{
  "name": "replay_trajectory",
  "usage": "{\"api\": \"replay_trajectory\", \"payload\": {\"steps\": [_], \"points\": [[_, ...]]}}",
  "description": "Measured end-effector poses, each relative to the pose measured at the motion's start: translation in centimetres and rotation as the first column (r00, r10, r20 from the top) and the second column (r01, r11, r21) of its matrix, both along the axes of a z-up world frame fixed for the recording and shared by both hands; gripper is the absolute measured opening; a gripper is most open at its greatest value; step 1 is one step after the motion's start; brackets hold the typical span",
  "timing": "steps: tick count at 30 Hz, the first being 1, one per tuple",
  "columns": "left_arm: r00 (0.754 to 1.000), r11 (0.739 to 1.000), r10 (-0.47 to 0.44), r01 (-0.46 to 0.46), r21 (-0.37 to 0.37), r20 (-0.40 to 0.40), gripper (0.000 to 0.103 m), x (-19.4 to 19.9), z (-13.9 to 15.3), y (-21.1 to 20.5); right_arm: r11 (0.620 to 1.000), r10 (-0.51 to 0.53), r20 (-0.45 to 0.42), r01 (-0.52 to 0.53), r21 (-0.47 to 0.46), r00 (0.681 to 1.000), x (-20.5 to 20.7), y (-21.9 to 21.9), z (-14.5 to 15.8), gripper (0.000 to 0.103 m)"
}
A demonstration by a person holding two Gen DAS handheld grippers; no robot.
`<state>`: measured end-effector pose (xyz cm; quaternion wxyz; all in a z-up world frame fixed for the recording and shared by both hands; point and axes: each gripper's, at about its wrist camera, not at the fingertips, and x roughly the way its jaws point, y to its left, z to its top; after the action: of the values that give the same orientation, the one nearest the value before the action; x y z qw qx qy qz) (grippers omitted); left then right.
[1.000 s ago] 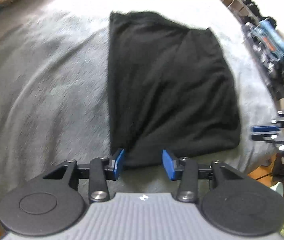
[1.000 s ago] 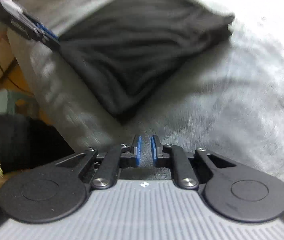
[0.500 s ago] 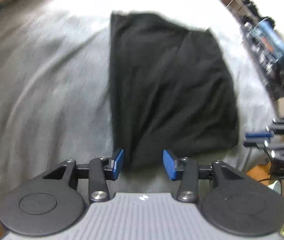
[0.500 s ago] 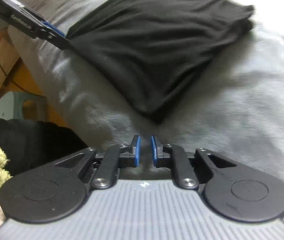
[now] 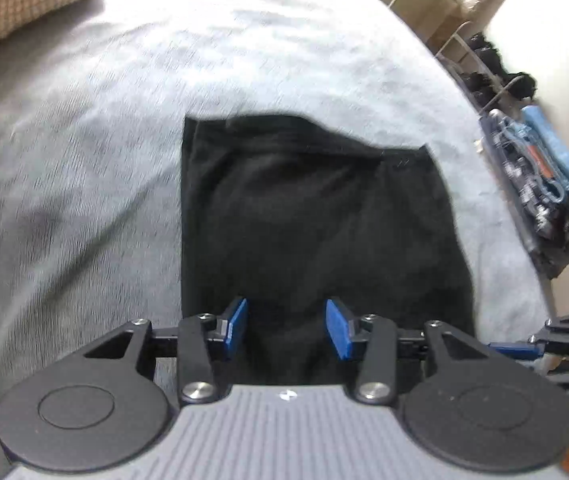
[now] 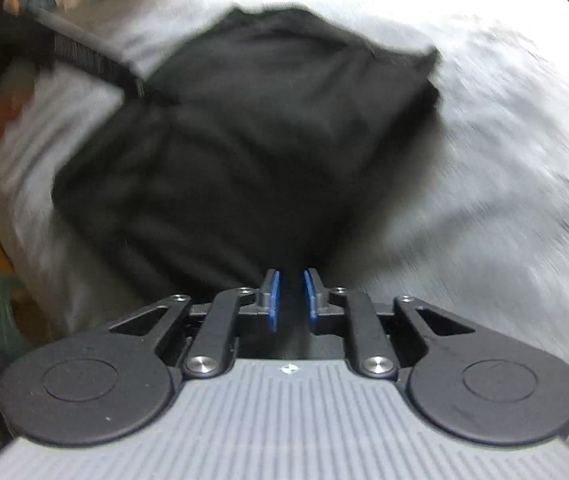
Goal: Fold clothes
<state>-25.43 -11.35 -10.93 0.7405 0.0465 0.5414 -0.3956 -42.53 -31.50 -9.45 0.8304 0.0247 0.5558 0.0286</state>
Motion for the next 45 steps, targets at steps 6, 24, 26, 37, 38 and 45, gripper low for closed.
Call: {"api": "replay_trajectory", "payload": {"steps": [6,24,26,37,38,45], "points": [[0.997,0.997,-0.070,0.071,-0.009,0.032,0.048,2.1,-0.7,-4.5,0.985,-0.147,0.194,0.125,0.120,0.970,4.6,-2.3,2.5,0.015],[1.000,0.983,0.010,-0.006,0.185,-0.022,0.050,8.2,-1.8,-9.1,0.929,-0.337,0.143,0.305,0.208,0.931,16.4,-7.7,-2.9,0.016],[0.999,0.979,0.019,-0.013,0.206,-0.030,0.050,8.3,-1.8,-9.4,0.901,-0.423,0.180,0.390,0.191,0.888,16.5,-8.7,-1.9,0.018],[0.999,0.956,0.009,0.001,0.294,-0.033,0.052,8.0,-2.2,-10.1,0.952,-0.271,0.088,0.254,0.169,0.958,18.6,-6.0,-2.4,0.023],[1.000,0.955,0.008,0.001,0.297,-0.030,0.052,7.9,-2.2,-10.1,0.941,-0.314,0.099,0.296,0.163,0.944,18.6,-6.4,-2.3,0.023],[1.000,0.948,0.009,-0.006,0.317,-0.010,0.053,7.3,-2.2,-10.5,0.924,-0.381,0.157,0.368,0.106,0.911,17.4,-6.9,0.2,0.025]]}}
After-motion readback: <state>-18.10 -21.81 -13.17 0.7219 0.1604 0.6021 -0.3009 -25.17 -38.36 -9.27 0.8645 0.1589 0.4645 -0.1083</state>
